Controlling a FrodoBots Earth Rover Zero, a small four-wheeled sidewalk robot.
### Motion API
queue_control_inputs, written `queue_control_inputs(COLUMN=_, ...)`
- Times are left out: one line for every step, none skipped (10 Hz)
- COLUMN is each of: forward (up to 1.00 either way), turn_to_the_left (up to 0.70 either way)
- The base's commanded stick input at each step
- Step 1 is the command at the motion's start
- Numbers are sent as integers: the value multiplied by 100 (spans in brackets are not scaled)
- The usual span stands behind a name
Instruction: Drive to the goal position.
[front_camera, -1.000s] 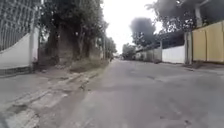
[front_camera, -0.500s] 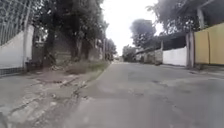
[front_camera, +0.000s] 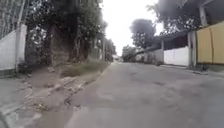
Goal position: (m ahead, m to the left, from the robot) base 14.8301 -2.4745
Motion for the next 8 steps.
queue_control_inputs(forward=68, turn_to_the_left=0)
queue_control_inputs(forward=68, turn_to_the_left=0)
queue_control_inputs(forward=68, turn_to_the_left=0)
queue_control_inputs(forward=68, turn_to_the_left=0)
queue_control_inputs(forward=68, turn_to_the_left=0)
queue_control_inputs(forward=68, turn_to_the_left=0)
queue_control_inputs(forward=68, turn_to_the_left=0)
queue_control_inputs(forward=68, turn_to_the_left=0)
